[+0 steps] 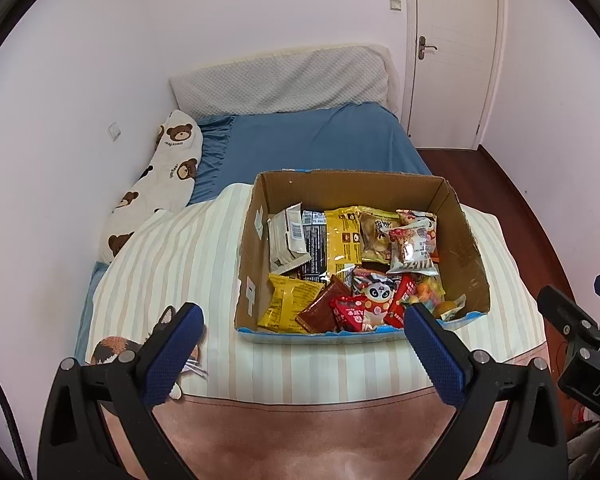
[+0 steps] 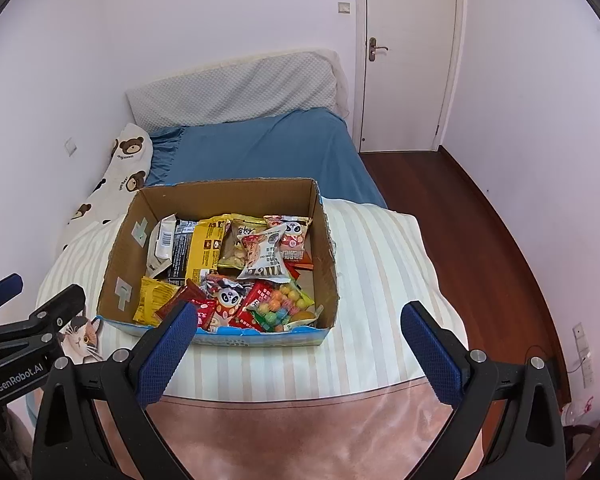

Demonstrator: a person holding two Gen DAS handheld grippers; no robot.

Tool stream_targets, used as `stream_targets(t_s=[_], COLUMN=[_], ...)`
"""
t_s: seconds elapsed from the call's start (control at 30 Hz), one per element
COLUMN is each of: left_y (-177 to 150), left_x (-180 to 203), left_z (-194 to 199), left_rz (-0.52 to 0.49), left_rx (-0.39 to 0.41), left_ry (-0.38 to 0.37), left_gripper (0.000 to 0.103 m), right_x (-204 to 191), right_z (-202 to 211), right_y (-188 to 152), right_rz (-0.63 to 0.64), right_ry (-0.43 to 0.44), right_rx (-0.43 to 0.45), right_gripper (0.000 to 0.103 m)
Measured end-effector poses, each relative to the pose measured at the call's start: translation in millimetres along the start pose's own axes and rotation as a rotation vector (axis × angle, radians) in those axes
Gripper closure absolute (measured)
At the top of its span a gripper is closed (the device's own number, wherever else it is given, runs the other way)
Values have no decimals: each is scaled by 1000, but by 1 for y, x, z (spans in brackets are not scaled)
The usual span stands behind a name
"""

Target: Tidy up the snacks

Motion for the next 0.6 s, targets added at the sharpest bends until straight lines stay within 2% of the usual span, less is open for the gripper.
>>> stream_targets(t_s=[0.6], left_y=[-6], left_x=[2], left_z=[0], left_rz=[-3], left_rx=[-4], left_ry=[-2], left_gripper=[0], right_x=[-1], right_z=[2], right_y=[-11], right_rz=[7], right_ry=[9], right_rx=[-19], right_gripper=[0])
Point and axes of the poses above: each gripper's, at about its wrist camera, not at the fingertips, and z roughly against the way its jaws point, x to its right, y to its top, the point moved 8 cm from there along -z, roughly the way its jaws point, and after that the axes turned 13 degrees about -z, right-handed, at the moved point
